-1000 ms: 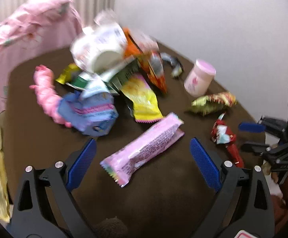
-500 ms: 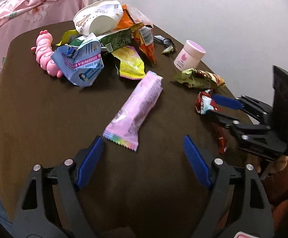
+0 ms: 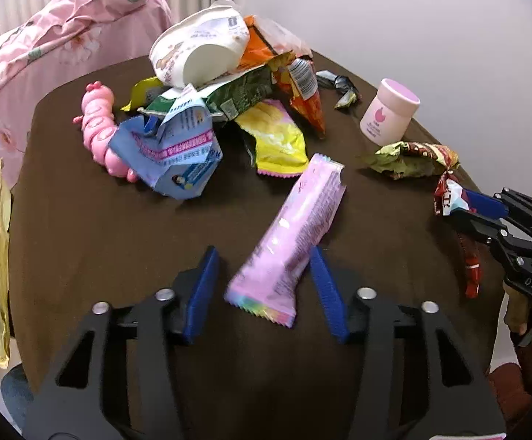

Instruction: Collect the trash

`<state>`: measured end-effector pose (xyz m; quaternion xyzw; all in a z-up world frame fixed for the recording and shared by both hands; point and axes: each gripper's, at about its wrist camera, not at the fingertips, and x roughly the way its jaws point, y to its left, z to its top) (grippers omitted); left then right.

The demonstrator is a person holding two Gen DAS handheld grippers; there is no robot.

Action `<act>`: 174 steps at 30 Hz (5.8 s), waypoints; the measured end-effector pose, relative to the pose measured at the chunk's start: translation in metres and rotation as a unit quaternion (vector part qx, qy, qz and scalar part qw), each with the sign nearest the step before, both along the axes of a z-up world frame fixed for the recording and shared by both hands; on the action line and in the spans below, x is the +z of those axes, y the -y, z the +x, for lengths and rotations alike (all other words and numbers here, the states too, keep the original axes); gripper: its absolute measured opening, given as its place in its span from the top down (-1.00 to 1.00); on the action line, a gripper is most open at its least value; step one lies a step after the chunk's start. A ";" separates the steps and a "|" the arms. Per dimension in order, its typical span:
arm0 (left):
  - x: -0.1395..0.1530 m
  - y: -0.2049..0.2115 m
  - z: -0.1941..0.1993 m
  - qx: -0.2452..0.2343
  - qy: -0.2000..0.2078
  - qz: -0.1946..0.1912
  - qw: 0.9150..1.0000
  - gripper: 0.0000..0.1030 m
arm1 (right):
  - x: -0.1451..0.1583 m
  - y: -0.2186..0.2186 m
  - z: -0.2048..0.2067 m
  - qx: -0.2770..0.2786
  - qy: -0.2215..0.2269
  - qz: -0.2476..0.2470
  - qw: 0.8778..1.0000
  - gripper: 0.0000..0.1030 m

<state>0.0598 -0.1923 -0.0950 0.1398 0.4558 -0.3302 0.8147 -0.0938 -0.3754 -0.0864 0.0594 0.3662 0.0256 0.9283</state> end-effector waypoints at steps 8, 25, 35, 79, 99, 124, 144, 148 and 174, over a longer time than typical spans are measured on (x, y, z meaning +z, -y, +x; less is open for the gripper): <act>0.019 -0.021 -0.017 0.040 0.023 -0.043 0.998 0.44 | 0.012 -0.009 -0.001 0.005 0.015 -0.007 1.000 0.44; 0.113 -0.198 0.002 0.316 0.166 -0.095 0.929 0.44 | 0.119 -0.097 0.063 0.133 0.118 -0.002 0.984 0.44; 0.084 -0.265 0.023 0.409 0.149 -0.085 0.896 0.44 | 0.128 -0.168 0.124 0.219 0.103 -0.014 0.970 0.44; -0.001 -0.324 0.106 0.520 0.033 -0.093 0.848 0.25 | 0.004 -0.342 0.351 0.414 -0.100 -0.001 0.905 0.40; 0.082 -0.270 0.059 0.453 0.123 -0.187 0.863 -0.43 | 0.092 -0.163 0.204 0.262 0.040 -0.038 0.964 -0.06; 0.058 -0.007 0.087 0.124 0.025 -0.207 0.970 -0.43 | 0.024 0.049 0.035 -0.016 0.039 -0.049 0.998 -0.06; 0.039 -0.002 0.117 0.164 -0.058 -0.178 0.968 -0.09 | 0.013 0.073 0.028 -0.030 0.046 -0.011 0.998 -0.06; 0.050 -0.006 0.082 0.108 -0.059 -0.165 0.979 -0.05 | 0.012 0.082 0.029 -0.046 0.042 -0.005 0.998 -0.06; 0.035 -0.091 0.026 0.171 -0.028 -0.156 0.972 -0.23 | 0.049 -0.028 0.114 0.040 0.056 -0.022 0.997 -0.06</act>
